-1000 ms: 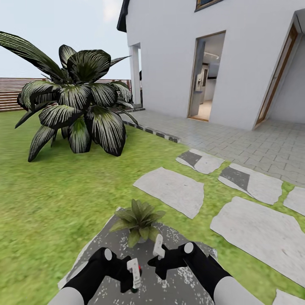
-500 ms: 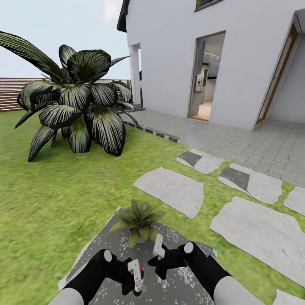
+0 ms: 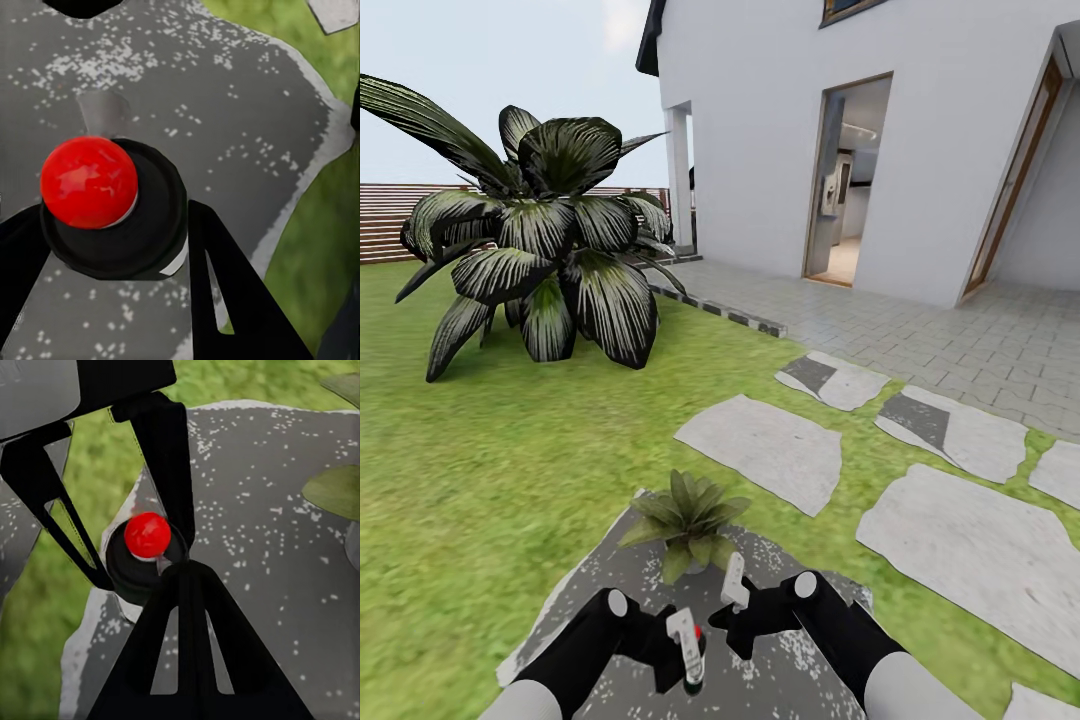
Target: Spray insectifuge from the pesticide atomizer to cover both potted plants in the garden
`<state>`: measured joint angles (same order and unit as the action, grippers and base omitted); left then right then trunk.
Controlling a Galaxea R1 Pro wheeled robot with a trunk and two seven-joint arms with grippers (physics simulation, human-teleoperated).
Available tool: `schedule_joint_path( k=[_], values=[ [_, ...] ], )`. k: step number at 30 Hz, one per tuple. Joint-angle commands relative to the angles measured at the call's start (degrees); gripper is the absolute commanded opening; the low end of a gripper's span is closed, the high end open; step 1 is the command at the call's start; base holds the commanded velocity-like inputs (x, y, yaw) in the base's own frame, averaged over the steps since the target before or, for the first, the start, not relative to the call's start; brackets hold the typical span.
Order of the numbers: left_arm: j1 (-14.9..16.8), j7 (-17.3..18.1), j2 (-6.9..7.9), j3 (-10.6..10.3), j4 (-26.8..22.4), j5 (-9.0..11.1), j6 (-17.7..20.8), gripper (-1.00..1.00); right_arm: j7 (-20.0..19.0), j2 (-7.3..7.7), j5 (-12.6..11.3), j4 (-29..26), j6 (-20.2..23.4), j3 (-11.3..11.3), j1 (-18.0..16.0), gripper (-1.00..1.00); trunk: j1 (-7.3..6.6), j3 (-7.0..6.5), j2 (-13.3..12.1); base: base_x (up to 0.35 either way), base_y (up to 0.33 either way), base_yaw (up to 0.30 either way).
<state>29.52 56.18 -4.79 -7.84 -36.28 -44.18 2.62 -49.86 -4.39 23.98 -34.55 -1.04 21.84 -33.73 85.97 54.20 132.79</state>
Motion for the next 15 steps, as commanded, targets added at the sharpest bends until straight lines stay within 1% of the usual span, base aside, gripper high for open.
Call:
schedule_joint_path(
  k=[1,5,15],
  values=[
    [0.0,-0.3,-0.09,0.0,-0.1,-0.1,0.3,-1.00,-0.1,-0.01,0.5,-0.1,-0.1,0.0,0.0,-1.00,-0.01,0.06,0.0,0.000,0.000,0.000],
    [0.0,-1.5,-0.34,0.0,0.0,0.0,0.3,-1.00,-0.1,-0.01,0.5,-0.1,-0.1,0.0,0.0,-1.00,-0.01,0.06,0.0,0.000,0.000,0.000],
    [0.0,-1.7,-0.45,0.0,0.0,0.1,0.3,-1.00,-0.1,-0.01,0.5,-0.1,-0.1,0.0,0.0,-1.00,-0.01,0.06,0.0,0.000,0.000,0.000]
  ],
)
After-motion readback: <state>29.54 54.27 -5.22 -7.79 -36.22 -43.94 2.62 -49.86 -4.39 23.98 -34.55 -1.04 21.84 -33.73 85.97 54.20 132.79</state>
